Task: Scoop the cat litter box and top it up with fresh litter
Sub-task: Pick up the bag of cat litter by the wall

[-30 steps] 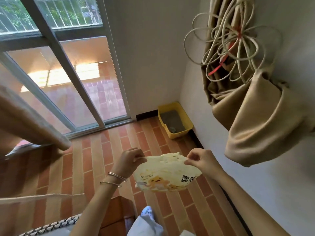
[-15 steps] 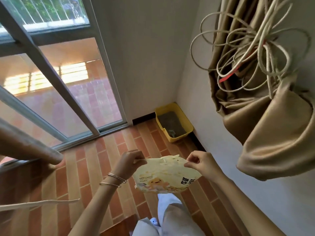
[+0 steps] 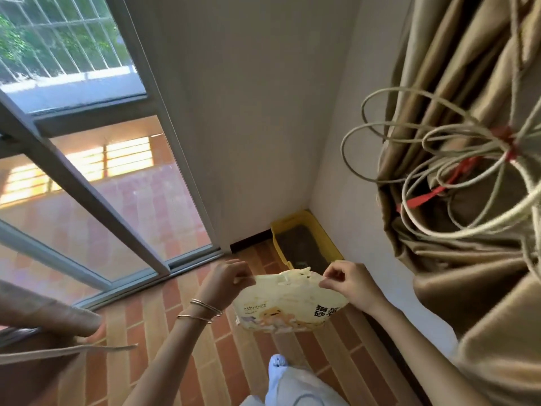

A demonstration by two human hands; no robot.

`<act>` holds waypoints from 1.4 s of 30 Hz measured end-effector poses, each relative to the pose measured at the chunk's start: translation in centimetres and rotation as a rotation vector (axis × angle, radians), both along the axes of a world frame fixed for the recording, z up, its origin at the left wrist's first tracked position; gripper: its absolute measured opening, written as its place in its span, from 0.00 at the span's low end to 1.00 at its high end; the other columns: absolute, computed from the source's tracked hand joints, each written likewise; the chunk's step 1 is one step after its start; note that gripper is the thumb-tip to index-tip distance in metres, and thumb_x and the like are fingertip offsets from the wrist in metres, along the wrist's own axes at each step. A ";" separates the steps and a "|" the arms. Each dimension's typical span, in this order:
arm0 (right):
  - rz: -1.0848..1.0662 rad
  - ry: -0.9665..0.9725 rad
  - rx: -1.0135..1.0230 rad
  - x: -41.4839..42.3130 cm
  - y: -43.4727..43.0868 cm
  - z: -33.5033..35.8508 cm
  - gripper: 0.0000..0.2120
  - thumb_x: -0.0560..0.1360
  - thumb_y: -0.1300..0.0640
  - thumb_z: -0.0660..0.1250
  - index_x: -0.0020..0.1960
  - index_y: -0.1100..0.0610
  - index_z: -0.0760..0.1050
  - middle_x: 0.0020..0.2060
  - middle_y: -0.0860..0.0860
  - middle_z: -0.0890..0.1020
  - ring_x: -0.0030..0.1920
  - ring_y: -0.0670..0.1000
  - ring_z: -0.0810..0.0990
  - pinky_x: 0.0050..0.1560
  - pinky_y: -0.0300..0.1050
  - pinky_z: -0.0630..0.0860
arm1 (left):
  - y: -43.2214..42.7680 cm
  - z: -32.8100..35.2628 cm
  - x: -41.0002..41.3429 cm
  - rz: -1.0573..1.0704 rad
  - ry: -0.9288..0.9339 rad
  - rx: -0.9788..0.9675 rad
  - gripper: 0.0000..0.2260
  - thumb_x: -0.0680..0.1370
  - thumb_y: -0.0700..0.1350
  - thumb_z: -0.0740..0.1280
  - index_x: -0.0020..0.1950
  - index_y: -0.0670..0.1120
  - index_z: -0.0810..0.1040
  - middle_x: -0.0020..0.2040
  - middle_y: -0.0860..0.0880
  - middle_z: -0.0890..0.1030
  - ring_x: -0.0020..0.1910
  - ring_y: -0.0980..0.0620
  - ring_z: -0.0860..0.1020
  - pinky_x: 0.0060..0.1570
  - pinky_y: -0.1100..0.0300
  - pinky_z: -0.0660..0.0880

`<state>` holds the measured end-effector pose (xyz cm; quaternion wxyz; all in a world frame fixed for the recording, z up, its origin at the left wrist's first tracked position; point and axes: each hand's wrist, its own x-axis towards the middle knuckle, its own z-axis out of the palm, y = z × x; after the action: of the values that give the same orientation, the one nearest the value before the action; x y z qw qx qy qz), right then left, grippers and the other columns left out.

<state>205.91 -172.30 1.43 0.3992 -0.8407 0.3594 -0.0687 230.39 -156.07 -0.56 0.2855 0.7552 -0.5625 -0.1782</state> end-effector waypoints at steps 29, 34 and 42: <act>-0.721 -0.021 0.078 17.3 -7.0 -5.8 0.08 0.67 0.60 0.74 0.33 0.52 0.77 0.30 0.44 0.79 0.33 0.40 0.76 0.38 0.42 0.71 | -24.1 -5.5 21.2 -0.527 0.022 0.176 0.11 0.68 0.51 0.66 0.40 0.45 0.81 0.37 0.51 0.80 0.36 0.49 0.77 0.38 0.56 0.73; -0.860 0.024 0.165 19.3 -4.1 -10.9 0.07 0.67 0.58 0.74 0.35 0.51 0.76 0.30 0.42 0.76 0.32 0.39 0.73 0.36 0.42 0.68 | -25.5 -9.8 22.5 -0.621 0.022 0.233 0.07 0.70 0.46 0.72 0.42 0.43 0.82 0.39 0.52 0.79 0.37 0.53 0.75 0.39 0.61 0.67; -0.923 0.057 0.141 19.7 -3.3 -22.7 0.05 0.66 0.56 0.75 0.36 0.52 0.79 0.31 0.44 0.80 0.32 0.42 0.75 0.33 0.34 0.66 | -26.4 -21.0 22.5 -0.624 0.038 0.297 0.06 0.70 0.41 0.74 0.46 0.42 0.82 0.43 0.49 0.81 0.40 0.50 0.78 0.39 0.63 0.71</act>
<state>225.62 -175.58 -21.25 0.3730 -0.5653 0.7104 -0.1914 252.90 -182.48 -21.53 0.1146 0.5765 -0.7290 -0.3508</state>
